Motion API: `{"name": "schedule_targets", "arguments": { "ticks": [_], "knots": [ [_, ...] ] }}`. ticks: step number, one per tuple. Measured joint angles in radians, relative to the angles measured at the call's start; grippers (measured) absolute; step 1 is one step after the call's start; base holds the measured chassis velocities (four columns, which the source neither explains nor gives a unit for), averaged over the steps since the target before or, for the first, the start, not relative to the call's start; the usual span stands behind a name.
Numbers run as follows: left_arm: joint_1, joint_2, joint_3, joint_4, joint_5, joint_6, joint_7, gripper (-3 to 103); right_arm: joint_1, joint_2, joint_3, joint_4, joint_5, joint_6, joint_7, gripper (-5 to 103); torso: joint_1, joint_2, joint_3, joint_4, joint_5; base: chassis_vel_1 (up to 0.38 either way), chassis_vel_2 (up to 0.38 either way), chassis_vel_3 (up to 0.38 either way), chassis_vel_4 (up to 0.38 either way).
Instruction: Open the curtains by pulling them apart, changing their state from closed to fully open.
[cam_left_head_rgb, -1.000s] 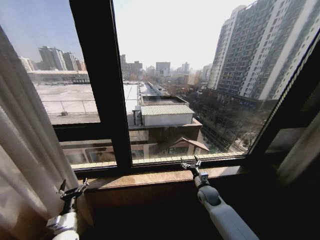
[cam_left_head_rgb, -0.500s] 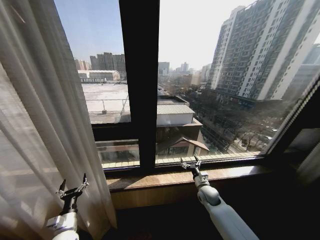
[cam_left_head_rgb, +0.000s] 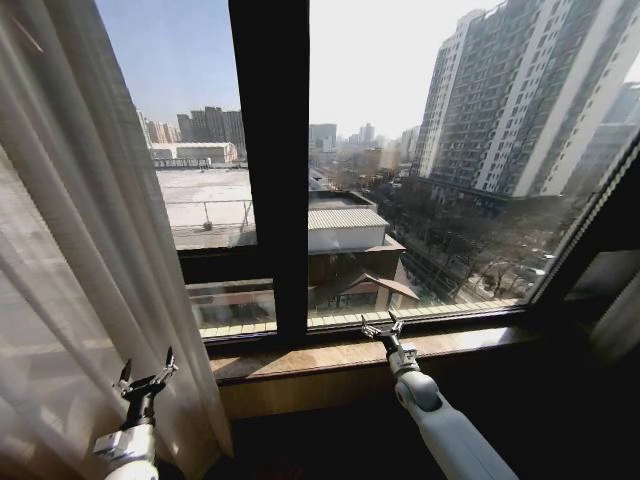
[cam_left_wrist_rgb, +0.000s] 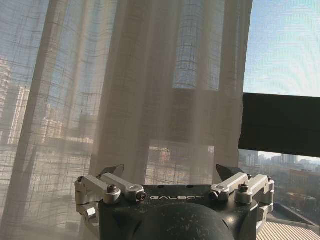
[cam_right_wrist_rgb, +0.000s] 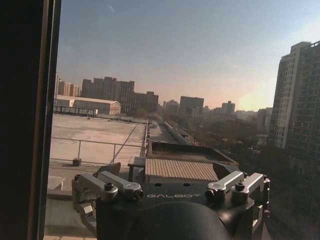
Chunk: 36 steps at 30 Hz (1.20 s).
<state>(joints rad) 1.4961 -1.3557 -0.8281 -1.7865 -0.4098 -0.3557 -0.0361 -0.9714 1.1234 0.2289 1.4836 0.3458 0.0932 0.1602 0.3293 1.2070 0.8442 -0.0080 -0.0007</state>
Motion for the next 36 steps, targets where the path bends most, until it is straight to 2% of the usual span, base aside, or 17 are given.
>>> {"name": "schedule_targets", "arguments": {
  "ticks": [36],
  "knots": [
    [0.0,0.0,0.0,0.0,0.0,0.0,0.0,100,0.0,0.0,0.0,0.0,0.0,0.0,0.0,100,0.0,0.0,0.0,-0.0001,0.0004,-0.005,-0.01,0.007,0.011]
  ]
}}
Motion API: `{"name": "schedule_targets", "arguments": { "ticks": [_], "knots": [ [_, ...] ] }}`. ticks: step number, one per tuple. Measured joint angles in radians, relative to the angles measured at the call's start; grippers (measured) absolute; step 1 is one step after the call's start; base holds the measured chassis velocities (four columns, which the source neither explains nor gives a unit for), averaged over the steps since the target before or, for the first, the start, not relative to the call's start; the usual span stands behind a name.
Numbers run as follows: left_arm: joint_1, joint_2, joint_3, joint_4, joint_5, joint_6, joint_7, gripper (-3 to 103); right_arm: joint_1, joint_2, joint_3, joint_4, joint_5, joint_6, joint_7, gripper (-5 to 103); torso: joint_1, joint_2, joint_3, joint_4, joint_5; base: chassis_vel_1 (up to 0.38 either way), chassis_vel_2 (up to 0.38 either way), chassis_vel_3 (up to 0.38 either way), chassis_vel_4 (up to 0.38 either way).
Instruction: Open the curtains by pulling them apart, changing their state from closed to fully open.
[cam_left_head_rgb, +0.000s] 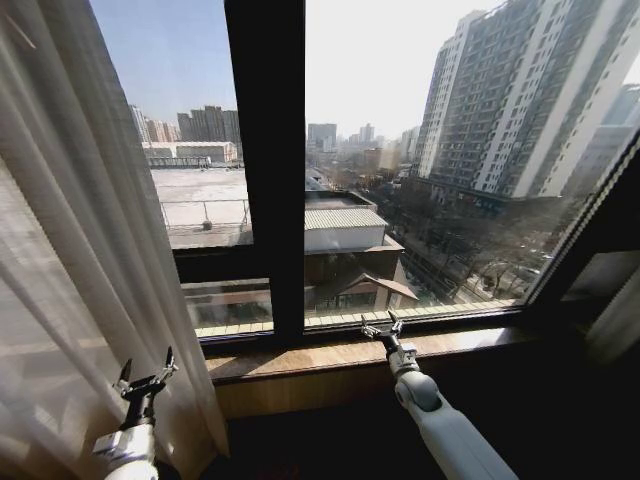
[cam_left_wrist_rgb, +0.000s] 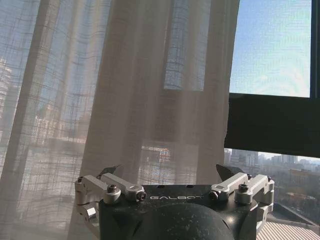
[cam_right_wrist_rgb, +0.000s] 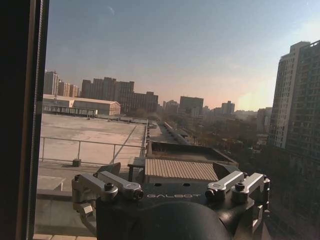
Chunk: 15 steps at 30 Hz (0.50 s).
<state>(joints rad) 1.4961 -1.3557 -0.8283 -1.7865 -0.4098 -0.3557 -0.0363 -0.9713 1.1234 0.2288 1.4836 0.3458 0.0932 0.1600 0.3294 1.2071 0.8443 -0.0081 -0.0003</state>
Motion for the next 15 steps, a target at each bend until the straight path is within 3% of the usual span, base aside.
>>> {"name": "schedule_targets", "arguments": {
  "ticks": [15],
  "knots": [
    [0.0,0.0,0.0,0.0,0.0,0.0,0.0,100,0.0,0.0,0.0,0.0,0.0,0.0,0.0,100,0.0,0.0,0.0,0.0,0.0,0.0,0.0,0.0,0.0]
  ]
}}
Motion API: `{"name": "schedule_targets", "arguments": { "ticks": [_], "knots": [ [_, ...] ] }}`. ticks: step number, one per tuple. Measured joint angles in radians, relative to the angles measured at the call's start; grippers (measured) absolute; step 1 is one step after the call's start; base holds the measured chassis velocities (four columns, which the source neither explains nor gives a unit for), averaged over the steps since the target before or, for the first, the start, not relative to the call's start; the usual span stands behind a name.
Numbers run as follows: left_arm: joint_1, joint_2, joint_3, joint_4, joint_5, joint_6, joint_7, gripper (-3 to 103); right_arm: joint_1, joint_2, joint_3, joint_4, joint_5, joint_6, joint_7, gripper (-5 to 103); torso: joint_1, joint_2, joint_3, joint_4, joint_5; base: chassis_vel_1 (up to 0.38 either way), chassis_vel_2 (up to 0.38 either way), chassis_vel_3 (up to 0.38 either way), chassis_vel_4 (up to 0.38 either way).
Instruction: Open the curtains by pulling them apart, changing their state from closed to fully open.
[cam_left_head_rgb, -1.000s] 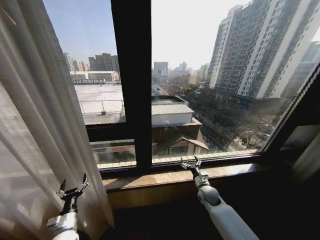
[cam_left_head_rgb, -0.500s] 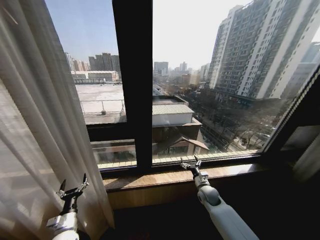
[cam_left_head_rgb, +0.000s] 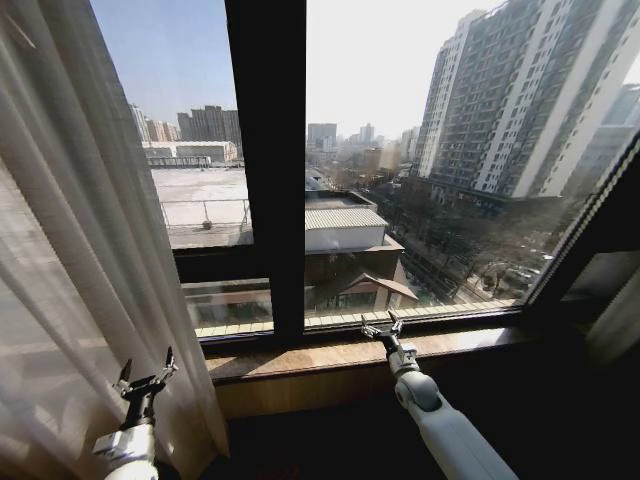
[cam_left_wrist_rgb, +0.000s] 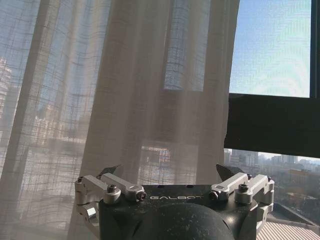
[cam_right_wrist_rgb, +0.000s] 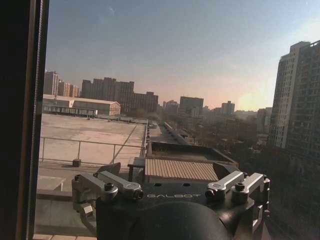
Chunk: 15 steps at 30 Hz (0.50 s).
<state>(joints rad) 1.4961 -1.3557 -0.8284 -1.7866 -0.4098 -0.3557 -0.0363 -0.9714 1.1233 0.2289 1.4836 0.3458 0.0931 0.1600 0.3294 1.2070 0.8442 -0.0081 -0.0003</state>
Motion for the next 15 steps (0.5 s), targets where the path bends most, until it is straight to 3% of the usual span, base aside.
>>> {"name": "schedule_targets", "arguments": {
  "ticks": [15],
  "knots": [
    [0.0,0.0,0.0,0.0,0.0,0.0,0.0,100,0.0,0.0,0.0,0.0,0.0,0.0,0.0,100,0.0,0.0,0.0,0.0,0.0,0.0,0.0,0.0,0.0]
  ]
}}
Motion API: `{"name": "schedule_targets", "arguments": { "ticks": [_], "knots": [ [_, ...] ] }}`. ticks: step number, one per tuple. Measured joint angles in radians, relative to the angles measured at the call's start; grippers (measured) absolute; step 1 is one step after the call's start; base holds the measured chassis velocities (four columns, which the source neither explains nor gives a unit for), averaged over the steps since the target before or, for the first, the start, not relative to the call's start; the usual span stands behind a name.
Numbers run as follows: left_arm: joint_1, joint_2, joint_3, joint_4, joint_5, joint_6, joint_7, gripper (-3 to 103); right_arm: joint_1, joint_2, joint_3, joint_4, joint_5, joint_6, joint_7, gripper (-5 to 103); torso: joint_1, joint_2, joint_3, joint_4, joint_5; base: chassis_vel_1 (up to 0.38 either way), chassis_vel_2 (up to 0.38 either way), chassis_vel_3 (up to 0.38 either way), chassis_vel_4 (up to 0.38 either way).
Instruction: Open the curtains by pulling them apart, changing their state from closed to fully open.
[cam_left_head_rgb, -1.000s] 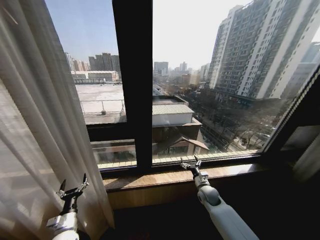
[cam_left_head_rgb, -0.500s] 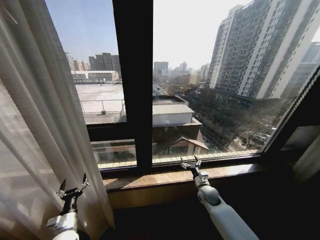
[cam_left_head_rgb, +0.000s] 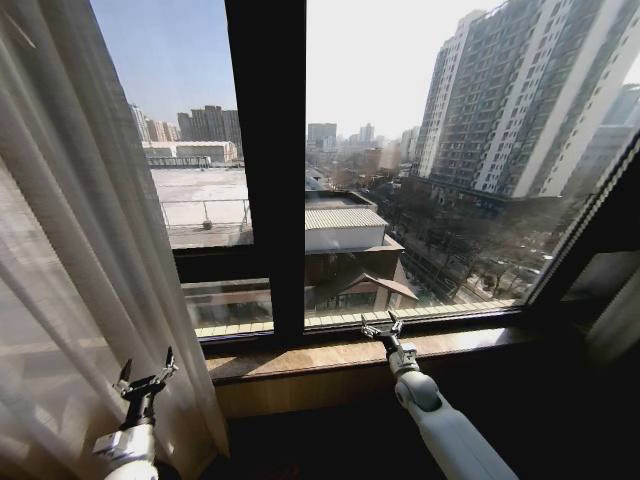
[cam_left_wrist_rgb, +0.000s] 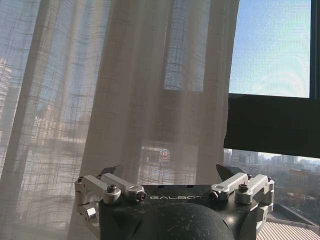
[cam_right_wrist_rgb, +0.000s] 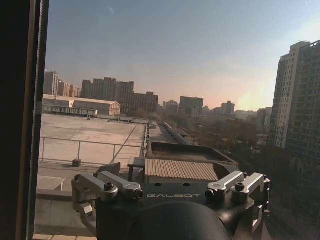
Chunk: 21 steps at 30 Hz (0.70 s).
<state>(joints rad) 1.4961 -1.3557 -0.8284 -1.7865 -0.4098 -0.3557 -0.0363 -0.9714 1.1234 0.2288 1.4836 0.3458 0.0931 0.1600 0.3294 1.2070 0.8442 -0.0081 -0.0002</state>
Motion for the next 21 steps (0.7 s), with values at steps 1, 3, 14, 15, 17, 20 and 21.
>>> {"name": "schedule_targets", "arguments": {
  "ticks": [1,3,14,15,17,20,21],
  "knots": [
    [0.0,0.0,0.0,0.0,0.0,0.0,0.0,100,0.0,0.0,0.0,0.0,0.0,0.0,0.0,100,0.0,0.0,0.0,0.0,0.0,0.0,0.0,0.0,0.0],
    [0.0,0.0,0.0,0.0,0.0,0.0,0.0,100,0.0,0.0,0.0,0.0,0.0,0.0,0.0,100,0.0,0.0,0.0,0.0,0.0,0.0,0.0,0.0,0.0],
    [0.0,0.0,0.0,0.0,0.0,0.0,0.0,100,0.0,0.0,0.0,0.0,0.0,0.0,0.0,100,0.0,0.0,0.0,0.0,0.0,0.0,0.0,0.0,0.0],
    [0.0,0.0,0.0,0.0,0.0,0.0,0.0,100,0.0,0.0,0.0,0.0,0.0,0.0,0.0,100,0.0,0.0,0.0,0.0,0.0,0.0,0.0,0.0,0.0],
    [0.0,0.0,0.0,0.0,0.0,0.0,0.0,100,0.0,0.0,0.0,0.0,0.0,0.0,0.0,100,0.0,0.0,0.0,0.0,0.0,0.0,0.0,0.0,0.0],
    [0.0,0.0,0.0,0.0,0.0,0.0,0.0,100,0.0,0.0,0.0,0.0,0.0,0.0,0.0,100,0.0,0.0,0.0,0.0,0.0,0.0,0.0,0.0,0.0],
    [0.0,0.0,0.0,0.0,0.0,0.0,0.0,100,0.0,0.0,0.0,0.0,0.0,0.0,0.0,100,0.0,0.0,0.0,0.0,0.0,0.0,0.0,0.0,0.0]
  ]
}}
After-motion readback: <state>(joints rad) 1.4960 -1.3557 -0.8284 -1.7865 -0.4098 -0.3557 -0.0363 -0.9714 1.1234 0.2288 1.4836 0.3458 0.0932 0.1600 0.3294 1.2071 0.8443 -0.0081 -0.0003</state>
